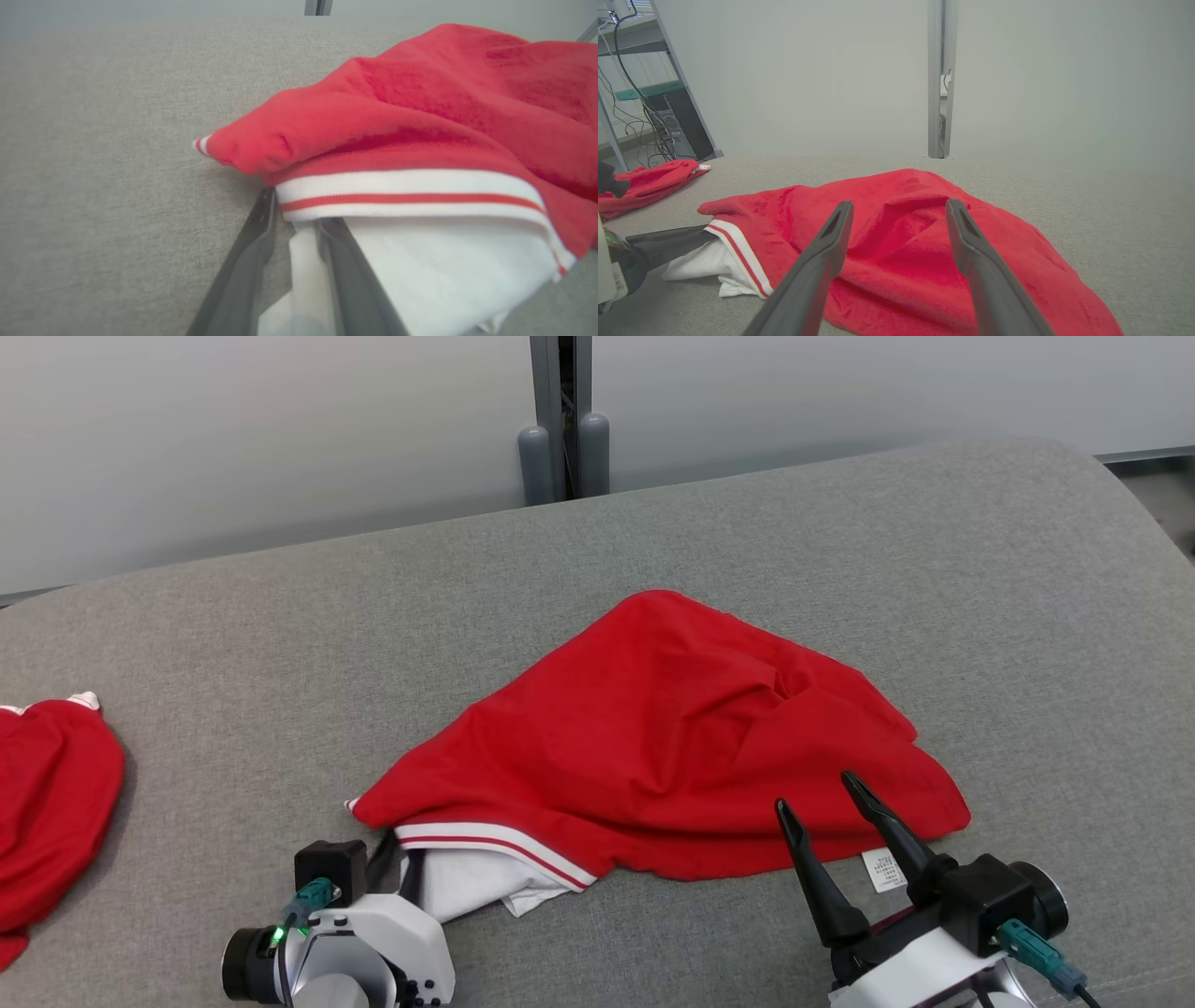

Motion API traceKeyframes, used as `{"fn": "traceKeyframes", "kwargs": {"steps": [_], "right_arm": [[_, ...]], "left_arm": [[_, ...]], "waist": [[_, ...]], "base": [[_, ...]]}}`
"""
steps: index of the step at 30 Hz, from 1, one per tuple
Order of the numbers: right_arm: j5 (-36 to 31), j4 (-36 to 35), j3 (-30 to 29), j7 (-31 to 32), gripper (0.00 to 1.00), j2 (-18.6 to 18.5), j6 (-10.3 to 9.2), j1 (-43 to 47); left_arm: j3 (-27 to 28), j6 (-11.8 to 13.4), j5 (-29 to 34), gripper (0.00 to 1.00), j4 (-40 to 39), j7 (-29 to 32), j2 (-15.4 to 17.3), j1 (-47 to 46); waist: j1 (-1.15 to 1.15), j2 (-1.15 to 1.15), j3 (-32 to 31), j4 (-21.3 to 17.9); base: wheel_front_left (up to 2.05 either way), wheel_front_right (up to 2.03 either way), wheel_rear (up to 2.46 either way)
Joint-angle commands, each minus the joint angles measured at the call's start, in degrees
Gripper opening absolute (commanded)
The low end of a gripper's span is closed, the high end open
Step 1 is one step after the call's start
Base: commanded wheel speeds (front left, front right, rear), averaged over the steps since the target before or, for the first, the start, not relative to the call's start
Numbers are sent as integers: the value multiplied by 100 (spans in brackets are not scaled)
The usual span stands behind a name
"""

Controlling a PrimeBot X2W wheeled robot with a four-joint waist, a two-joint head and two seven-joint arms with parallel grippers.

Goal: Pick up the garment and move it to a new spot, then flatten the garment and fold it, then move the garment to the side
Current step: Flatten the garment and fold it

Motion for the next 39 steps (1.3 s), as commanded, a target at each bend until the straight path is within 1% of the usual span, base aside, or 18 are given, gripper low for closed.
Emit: {"fn": "traceKeyframes", "kwargs": {"steps": [1, 4, 9, 13, 16, 17, 20, 21, 23, 25, 28, 29, 32, 33, 35, 39], "right_arm": [[19, 29, -17, -29, 100, -30, -1, -44], [21, 47, -27, -29, 100, -29, -1, -14], [35, 93, -28, -29, 100, -6, -1, 111], [55, 126, -31, -29, 100, 29, -1, 212], [67, 147, -28, -29, 100, 47, -1, 259], [67, 147, -28, -29, 100, 47, -1, 259], [73, 171, -7, -29, 100, 67, -1, 285], [79, 194, 13, -29, 100, 77, -1, 280], [87, 196, 40, -29, 100, 87, -2, 252], [97, 191, 51, -29, 100, 103, -2, 208], [116, 198, 99, -29, 100, 128, -2, 123], [116, 198, 99, -29, 100, 128, -2, 123], [124, 198, 127, -29, 100, 143, -2, 75], [137, 209, 143, -30, 100, 155, -2, 63], [141, 213, 163, -29, 100, 162, -2, 17], [151, 218, 185, -29, 100, 176, -2, -52]], "left_arm": [[-17, -60, 46, 0, -29, -37, 24, -80], [-29, -140, 76, 0, -292, -55, 23, -11], [18, 64, 358, 0, -1317, -54, 29, 493], [-62, 172, 484, 0, -2340, -57, 30, 993], [-170, 257, 524, 0, -3316, 133, 59, 1274], [-170, 257, 524, 0, -3316, 133, 59, 1274], [-276, 365, 552, 0, -4398, 593, 127, 1525], [-343, 445, 545, 0, -5053, 1006, 182, 1664], [-388, 552, 552, 0, -5582, 1441, 234, 1793], [-396, 637, 486, 0, -5923, 1834, 272, 1886], [-302, 755, 366, 0, -5897, 2212, 324, 1952], [-302, 755, 366, 0, -5897, 2212, 324, 1952], [-194, 787, 298, 0, -5353, 2284, 337, 1776], [-104, 806, 219, 0, -4852, 2167, 284, 1576], [-27, 806, 188, 0, -4337, 1928, 241, 1348], [36, 666, 56, 0, -3280, 1361, 143, 814]], "waist": [[0, 0, -7, -11], [0, 0, -61, -13], [0, 0, -262, -5], [0, 0, -410, 41], [0, 0, -477, 79], [0, 0, -477, 79], [0, 0, -536, 98], [0, 0, -574, 88], [0, 0, -599, 53], [0, 0, -601, 2], [0, 0, -558, -109], [0, 0, -558, -109], [0, 0, -485, -228], [0, 0, -420, -310], [0, 0, -348, -383], [0, 0, -202, -486]], "base": [[0, 0, 0], [0, 0, 0], [0, 0, 0], [0, 0, 0], [0, 0, 0], [0, 0, 0], [0, 0, 0], [0, 0, 0], [0, 0, 0], [0, 0, 0], [0, 0, 0], [0, 0, 0], [0, 0, 0], [0, 0, 0], [0, 0, 0], [0, 0, 0]]}}
